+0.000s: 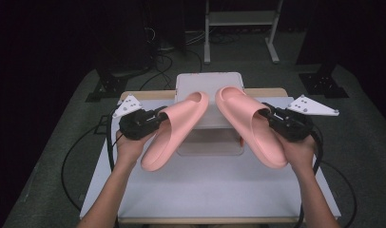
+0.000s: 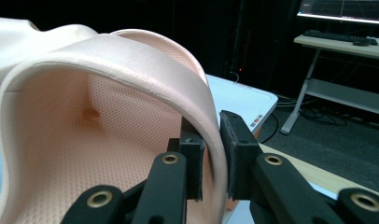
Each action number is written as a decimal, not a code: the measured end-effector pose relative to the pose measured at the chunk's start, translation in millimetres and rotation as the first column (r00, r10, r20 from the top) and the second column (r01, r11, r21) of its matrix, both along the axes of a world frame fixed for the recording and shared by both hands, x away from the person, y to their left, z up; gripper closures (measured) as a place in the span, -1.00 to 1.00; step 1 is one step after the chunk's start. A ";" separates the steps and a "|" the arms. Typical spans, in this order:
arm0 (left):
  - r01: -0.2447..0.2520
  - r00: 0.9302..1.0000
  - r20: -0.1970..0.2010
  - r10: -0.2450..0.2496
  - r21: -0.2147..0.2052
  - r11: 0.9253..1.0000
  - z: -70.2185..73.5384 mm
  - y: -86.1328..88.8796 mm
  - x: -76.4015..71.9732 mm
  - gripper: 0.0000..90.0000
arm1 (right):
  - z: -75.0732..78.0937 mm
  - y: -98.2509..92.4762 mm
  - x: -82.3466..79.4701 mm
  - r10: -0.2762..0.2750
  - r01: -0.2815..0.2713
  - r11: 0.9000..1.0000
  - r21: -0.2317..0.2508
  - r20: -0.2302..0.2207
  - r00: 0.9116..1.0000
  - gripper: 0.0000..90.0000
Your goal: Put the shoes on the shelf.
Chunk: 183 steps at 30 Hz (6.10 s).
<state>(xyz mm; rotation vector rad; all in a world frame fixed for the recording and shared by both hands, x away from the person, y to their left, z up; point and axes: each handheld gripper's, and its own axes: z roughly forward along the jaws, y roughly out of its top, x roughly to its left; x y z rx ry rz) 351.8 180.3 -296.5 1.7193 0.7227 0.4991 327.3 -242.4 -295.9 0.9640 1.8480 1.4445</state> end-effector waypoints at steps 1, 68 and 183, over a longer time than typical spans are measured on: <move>0.000 1.000 0.002 0.000 0.002 1.000 0.8 -0.6 1.5 0.69 | 0.4 0.4 1.0 -0.003 0.003 1.000 0.003 0.001 1.000 0.76; -0.119 0.989 -0.088 0.120 0.021 0.993 15.2 -19.5 90.6 0.66 | 9.5 23.2 83.0 -0.097 0.099 0.995 0.020 -0.070 0.993 0.75; -0.215 0.957 -0.191 0.219 0.045 0.976 11.7 -60.9 120.8 0.16 | 2.9 43.2 118.4 -0.146 0.162 0.985 0.060 -0.217 0.965 0.36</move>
